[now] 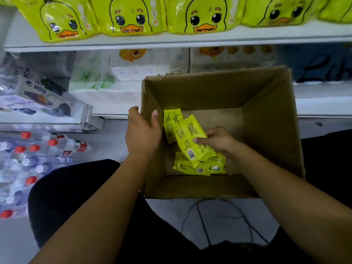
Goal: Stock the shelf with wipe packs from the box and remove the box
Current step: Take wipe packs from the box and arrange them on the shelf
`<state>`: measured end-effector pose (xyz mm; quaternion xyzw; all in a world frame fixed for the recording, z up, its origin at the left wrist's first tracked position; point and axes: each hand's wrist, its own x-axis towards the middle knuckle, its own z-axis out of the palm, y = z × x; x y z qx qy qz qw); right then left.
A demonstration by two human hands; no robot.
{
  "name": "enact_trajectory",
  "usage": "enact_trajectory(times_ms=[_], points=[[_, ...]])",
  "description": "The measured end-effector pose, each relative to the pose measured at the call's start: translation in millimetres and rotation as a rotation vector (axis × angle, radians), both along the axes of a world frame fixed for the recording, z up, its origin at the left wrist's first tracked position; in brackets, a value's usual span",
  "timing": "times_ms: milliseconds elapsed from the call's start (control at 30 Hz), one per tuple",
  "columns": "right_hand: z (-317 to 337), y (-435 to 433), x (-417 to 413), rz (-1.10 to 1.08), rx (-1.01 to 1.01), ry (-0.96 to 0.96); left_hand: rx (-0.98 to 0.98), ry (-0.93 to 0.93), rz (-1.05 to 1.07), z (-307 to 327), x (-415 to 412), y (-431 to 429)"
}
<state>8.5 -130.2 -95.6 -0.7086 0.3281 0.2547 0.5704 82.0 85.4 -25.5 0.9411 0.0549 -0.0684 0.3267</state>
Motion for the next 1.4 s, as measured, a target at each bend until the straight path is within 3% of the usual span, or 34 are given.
enact_trajectory(times_ms=[100, 167, 300, 400, 500, 600, 867, 1000, 1200, 1300, 1400], points=[[62, -16, -19, -0.054, 0.093, -0.095, -0.088, -0.156, 0.018, 24, -20, -11], [99, -24, -35, -0.088, 0.176, -0.148, -0.223, -0.127, 0.075, 46, -37, -24], [152, -35, -64, -0.032, 0.394, -0.224, -0.708, 0.319, 0.173, 100, -74, -43], [180, -38, -81, 0.081, 0.494, -0.227, -0.937, 0.591, 0.056, 117, -97, -41], [193, -41, -97, 0.133, 0.491, -0.259, -1.053, 0.696, -0.017, 125, -116, -33], [194, -47, -108, 0.124, 0.462, -0.278, -1.031, 0.605, 0.002, 131, -131, -30], [189, -46, -125, -0.088, 0.621, -0.308, -0.692, 0.336, -0.070, 148, -155, -45], [188, -46, -132, -0.078, 0.634, -0.320, -0.727, 0.473, -0.136, 148, -162, -42], [186, -48, -136, 0.041, 0.559, -0.306, -0.800, 0.664, -0.042, 153, -160, -44], [186, -42, -135, 0.045, 0.562, -0.291, -0.675, 0.411, 0.010, 145, -161, -51], [189, -38, -130, -0.160, 0.656, -0.324, -0.665, 0.207, 0.104, 134, -162, -51]])
